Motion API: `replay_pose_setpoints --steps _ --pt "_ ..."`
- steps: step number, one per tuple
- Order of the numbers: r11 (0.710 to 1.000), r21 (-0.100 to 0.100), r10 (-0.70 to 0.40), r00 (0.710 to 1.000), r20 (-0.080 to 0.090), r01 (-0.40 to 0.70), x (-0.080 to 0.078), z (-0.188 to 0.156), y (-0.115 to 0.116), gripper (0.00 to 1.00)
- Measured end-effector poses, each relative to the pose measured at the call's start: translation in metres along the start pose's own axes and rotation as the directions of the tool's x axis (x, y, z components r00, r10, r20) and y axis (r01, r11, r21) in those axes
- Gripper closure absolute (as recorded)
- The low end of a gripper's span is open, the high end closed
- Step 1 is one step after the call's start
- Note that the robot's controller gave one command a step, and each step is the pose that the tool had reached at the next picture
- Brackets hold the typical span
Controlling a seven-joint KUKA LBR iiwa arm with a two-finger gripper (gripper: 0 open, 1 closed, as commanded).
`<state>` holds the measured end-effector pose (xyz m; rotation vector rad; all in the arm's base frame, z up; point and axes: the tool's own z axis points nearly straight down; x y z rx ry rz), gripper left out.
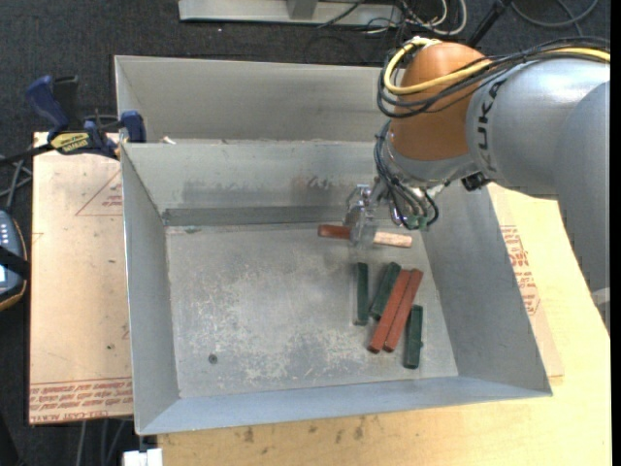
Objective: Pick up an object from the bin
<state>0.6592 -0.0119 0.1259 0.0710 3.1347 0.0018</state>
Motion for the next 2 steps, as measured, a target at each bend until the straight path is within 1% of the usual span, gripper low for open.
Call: replay_pose_setpoints --steps 1,2 --pt "1.000 0.000 0.001 1.000 -0.004 -0.001 0.001 0.006 0.000 1.00" --pt "1.000 0.000 0.000 1.000 0.003 0.000 -0.003 -0.053 0.000 1.00"
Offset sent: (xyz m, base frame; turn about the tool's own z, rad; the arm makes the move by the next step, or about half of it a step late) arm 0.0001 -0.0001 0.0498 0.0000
